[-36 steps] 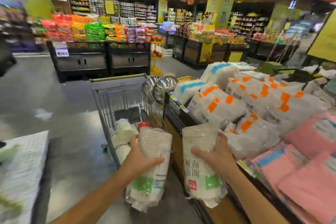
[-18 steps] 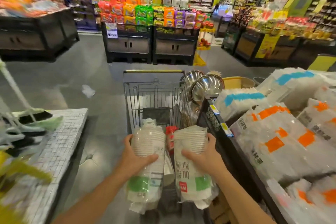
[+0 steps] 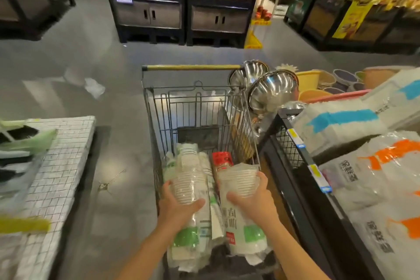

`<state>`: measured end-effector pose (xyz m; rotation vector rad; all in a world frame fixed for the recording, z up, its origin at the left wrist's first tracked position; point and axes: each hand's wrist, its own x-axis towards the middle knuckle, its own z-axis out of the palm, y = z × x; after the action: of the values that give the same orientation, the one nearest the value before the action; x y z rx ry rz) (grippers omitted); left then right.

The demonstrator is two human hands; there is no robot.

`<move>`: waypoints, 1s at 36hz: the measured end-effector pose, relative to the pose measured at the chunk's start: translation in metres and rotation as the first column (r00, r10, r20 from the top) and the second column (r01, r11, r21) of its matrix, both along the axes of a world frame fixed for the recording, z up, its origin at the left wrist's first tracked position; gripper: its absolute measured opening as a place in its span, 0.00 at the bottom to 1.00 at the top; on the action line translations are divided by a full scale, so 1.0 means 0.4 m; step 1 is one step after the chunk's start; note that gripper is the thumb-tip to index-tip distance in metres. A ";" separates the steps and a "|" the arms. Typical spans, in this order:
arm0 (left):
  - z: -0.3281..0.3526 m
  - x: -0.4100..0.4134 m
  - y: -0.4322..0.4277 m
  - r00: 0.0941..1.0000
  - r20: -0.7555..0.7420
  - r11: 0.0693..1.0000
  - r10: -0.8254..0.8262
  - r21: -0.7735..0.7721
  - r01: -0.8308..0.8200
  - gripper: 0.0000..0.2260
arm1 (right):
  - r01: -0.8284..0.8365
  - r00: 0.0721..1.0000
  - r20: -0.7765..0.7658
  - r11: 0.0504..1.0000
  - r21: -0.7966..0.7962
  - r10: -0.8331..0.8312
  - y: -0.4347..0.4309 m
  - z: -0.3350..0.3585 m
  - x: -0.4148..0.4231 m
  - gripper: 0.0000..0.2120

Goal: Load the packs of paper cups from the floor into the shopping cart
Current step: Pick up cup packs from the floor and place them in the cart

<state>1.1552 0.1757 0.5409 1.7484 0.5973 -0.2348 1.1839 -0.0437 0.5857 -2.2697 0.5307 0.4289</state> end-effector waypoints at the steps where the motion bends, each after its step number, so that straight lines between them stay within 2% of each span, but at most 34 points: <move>1: -0.020 0.016 -0.007 1.000 -0.008 1.000 0.011 0.004 -0.011 0.56 | 0.000 1.000 -0.009 1.000 -0.014 0.000 0.005 -0.033 0.024 0.61; 6: -0.144 0.093 -0.041 0.991 -0.092 0.995 0.094 0.025 -0.092 0.58 | -0.049 0.988 -0.148 0.993 -0.108 0.033 0.027 -0.183 0.138 0.59; 11: -0.272 0.160 -0.088 0.979 -0.147 0.987 0.141 0.095 -0.128 0.51 | -0.043 0.970 -0.244 0.987 -0.156 0.004 0.023 -0.350 0.238 0.58; 15: -0.395 0.190 -0.106 0.969 -0.216 0.987 0.120 0.128 -0.094 0.59 | 0.004 0.951 -0.304 0.987 -0.163 -0.054 0.001 -0.480 0.279 0.56; 19: -0.477 0.209 -0.119 0.943 -0.286 0.971 0.171 0.212 -0.112 0.62 | 0.129 0.952 -0.263 0.986 -0.107 -0.153 -0.006 -0.574 0.272 0.50; 22: -0.511 0.215 -0.123 0.940 -0.307 0.967 0.146 0.245 -0.070 0.62 | 0.065 0.970 -0.214 0.970 -0.236 -0.117 0.013 -0.645 0.233 0.53; 24: -0.517 0.210 -0.123 0.941 -0.308 0.966 0.139 0.253 -0.060 0.60 | -0.015 0.965 -0.250 0.941 -0.338 -0.074 0.005 -0.678 0.213 0.58; 26: -0.509 0.204 -0.118 0.936 -0.325 0.966 0.138 0.254 -0.054 0.59 | -0.089 0.954 -0.298 0.939 -0.333 -0.015 0.001 -0.669 0.223 0.64; 28: -0.492 0.205 -0.110 0.935 -0.336 0.969 0.112 0.244 -0.029 0.60 | -0.099 0.942 -0.336 0.948 -0.302 -0.009 -0.012 -0.654 0.230 0.65; 34: -0.381 0.228 -0.071 0.927 -0.373 0.973 0.047 0.226 0.042 0.61 | -0.098 0.926 -0.374 0.988 -0.119 0.047 -0.024 -0.530 0.258 0.59; 36: -0.335 0.237 -0.049 0.933 -0.359 0.970 -0.025 0.216 0.109 0.61 | -0.080 0.941 -0.336 0.991 -0.103 0.041 -0.030 -0.471 0.268 0.62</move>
<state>1.2500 0.1561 0.4070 1.9720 0.8538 -0.5558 1.2909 -0.0558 0.3974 -2.3407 0.6711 0.8433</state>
